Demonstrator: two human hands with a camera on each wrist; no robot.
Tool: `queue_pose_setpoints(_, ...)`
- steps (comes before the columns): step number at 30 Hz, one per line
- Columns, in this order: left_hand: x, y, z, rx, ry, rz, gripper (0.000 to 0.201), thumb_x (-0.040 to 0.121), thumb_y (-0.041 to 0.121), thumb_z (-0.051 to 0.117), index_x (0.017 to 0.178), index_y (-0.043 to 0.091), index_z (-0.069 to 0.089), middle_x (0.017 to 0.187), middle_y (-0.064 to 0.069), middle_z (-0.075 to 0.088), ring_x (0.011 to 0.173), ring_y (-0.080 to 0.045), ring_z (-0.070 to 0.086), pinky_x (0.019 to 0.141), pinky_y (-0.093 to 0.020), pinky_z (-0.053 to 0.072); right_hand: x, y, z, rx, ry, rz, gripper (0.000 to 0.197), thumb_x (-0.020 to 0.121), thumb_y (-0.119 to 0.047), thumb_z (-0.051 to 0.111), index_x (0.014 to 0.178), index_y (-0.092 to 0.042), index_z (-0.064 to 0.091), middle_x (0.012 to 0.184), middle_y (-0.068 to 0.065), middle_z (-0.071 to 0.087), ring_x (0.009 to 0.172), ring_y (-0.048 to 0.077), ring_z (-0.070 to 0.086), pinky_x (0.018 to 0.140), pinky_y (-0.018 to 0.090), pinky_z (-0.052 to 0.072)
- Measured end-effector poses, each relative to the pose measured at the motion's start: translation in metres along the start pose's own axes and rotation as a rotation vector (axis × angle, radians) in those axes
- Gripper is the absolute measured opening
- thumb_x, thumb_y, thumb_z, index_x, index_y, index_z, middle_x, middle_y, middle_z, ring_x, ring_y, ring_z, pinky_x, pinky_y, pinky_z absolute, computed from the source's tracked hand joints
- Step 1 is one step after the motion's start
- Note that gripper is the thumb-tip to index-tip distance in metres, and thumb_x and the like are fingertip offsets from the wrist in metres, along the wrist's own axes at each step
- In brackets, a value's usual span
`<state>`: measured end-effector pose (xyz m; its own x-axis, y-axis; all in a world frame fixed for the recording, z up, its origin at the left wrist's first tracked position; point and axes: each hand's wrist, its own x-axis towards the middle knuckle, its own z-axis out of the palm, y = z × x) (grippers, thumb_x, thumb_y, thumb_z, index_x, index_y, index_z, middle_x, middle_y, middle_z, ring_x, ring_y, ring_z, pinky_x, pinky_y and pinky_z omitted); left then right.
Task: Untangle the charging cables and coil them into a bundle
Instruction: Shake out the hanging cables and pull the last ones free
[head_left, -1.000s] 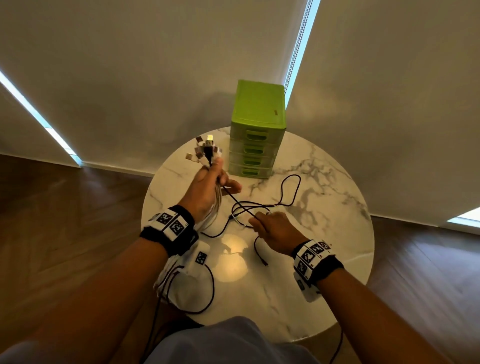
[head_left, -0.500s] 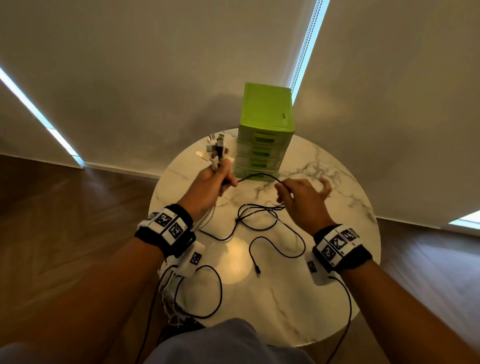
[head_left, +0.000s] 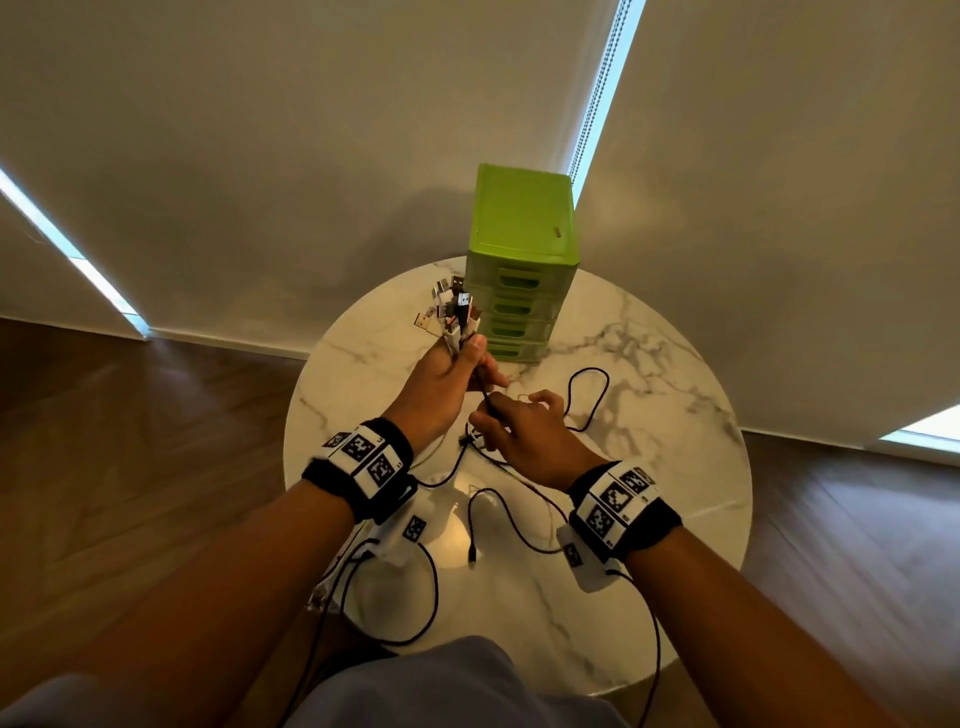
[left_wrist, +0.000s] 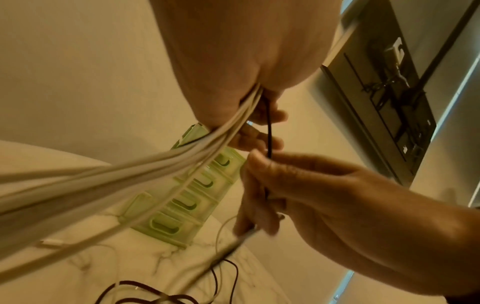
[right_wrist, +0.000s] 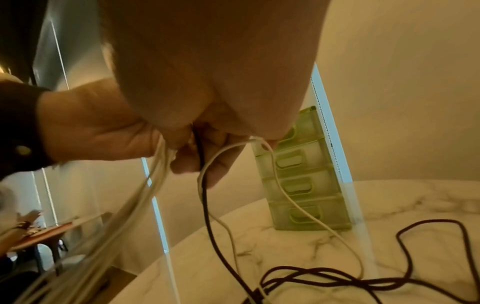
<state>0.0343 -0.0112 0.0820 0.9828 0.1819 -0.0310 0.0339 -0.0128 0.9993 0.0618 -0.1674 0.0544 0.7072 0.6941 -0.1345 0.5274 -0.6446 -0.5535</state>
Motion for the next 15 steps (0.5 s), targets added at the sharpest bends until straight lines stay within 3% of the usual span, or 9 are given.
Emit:
queue_pose_setpoints(3, 0.0, 0.012, -0.006, -0.17, 0.07, -0.002, 0.035, 0.11, 0.027, 0.037, 0.083, 0.012, 0.053, 0.066, 0.003, 0.068, 0.072, -0.024, 0.073, 0.071, -0.034, 0.06, -0.002, 0.026, 0.005, -0.185, -0.217, 0.099, 0.044, 0.106, -0.052, 0.026, 0.082, -0.031, 0.055, 0.081, -0.01, 0.072, 0.095, 0.004, 0.06, 0.108, 0.049, 0.0)
queue_pose_setpoints(5, 0.005, 0.025, -0.022, -0.24, 0.18, 0.027, 0.029, 0.109, 0.029, 0.04, 0.087, 0.016, 0.052, 0.066, 0.007, 0.061, 0.056, -0.014, 0.061, 0.056, -0.028, 0.052, -0.013, 0.054, 0.016, -0.222, -0.363, 0.212, 0.051, 0.104, -0.057, 0.024, 0.076, -0.029, 0.056, 0.082, -0.011, 0.072, 0.1, 0.006, 0.061, 0.106, 0.052, -0.009)
queue_pose_setpoints(6, 0.01, 0.031, -0.033, -0.251, 0.233, 0.06, 0.025, 0.109, 0.029, 0.041, 0.09, 0.018, 0.053, 0.067, 0.008, 0.058, 0.052, -0.009, 0.052, 0.051, -0.023, 0.045, -0.022, 0.07, 0.021, -0.212, -0.398, 0.27, 0.053, 0.104, -0.059, 0.024, 0.076, -0.029, 0.058, 0.081, -0.013, 0.07, 0.1, 0.007, 0.061, 0.108, 0.055, -0.008)
queue_pose_setpoints(7, 0.015, 0.037, -0.046, -0.261, 0.28, 0.09, 0.023, 0.109, 0.028, 0.042, 0.09, 0.019, 0.053, 0.067, 0.009, 0.055, 0.051, -0.005, 0.045, 0.048, -0.02, 0.038, -0.032, 0.084, 0.023, -0.183, -0.406, 0.313, 0.054, 0.102, -0.061, 0.024, 0.078, -0.029, 0.059, 0.08, -0.015, 0.069, 0.098, 0.006, 0.061, 0.11, 0.056, -0.002)
queue_pose_setpoints(9, 0.023, 0.047, -0.071, -0.246, 0.325, 0.132, 0.024, 0.109, 0.027, 0.042, 0.086, 0.022, 0.051, 0.065, 0.01, 0.051, 0.053, -0.004, 0.039, 0.047, -0.018, 0.03, -0.048, 0.104, 0.022, -0.033, -0.344, 0.353, 0.055, 0.098, -0.07, 0.026, 0.08, -0.031, 0.061, 0.076, -0.016, 0.068, 0.087, 0.002, 0.061, 0.111, 0.053, 0.022)
queue_pose_setpoints(11, 0.025, 0.045, -0.084, -0.186, 0.314, 0.148, 0.025, 0.109, 0.028, 0.042, 0.085, 0.023, 0.049, 0.062, 0.011, 0.05, 0.058, -0.006, 0.038, 0.051, -0.019, 0.029, -0.055, 0.11, 0.013, 0.14, -0.183, 0.3, 0.057, 0.092, -0.075, 0.029, 0.077, -0.03, 0.061, 0.072, -0.013, 0.067, 0.077, 0.004, 0.062, 0.097, 0.045, 0.044)
queue_pose_setpoints(13, 0.025, 0.034, -0.08, -0.078, 0.287, 0.152, 0.025, 0.108, 0.029, 0.044, 0.084, 0.026, 0.052, 0.063, 0.011, 0.048, 0.061, -0.007, 0.04, 0.057, -0.023, 0.033, -0.048, 0.102, -0.001, 0.256, -0.025, 0.227, 0.054, 0.097, -0.066, 0.035, 0.074, -0.024, 0.061, 0.069, -0.006, 0.066, 0.076, 0.013, 0.065, 0.087, 0.042, 0.05)
queue_pose_setpoints(15, 0.023, 0.015, -0.064, 0.064, 0.218, 0.138, 0.028, 0.105, 0.038, 0.047, 0.08, 0.027, 0.054, 0.067, 0.009, 0.048, 0.066, -0.011, 0.043, 0.066, -0.031, 0.037, -0.035, 0.083, -0.014, 0.331, 0.116, 0.173, 0.047, 0.105, -0.045, 0.041, 0.074, -0.017, 0.06, 0.066, 0.001, 0.064, 0.077, 0.022, 0.067, 0.086, 0.046, 0.052)
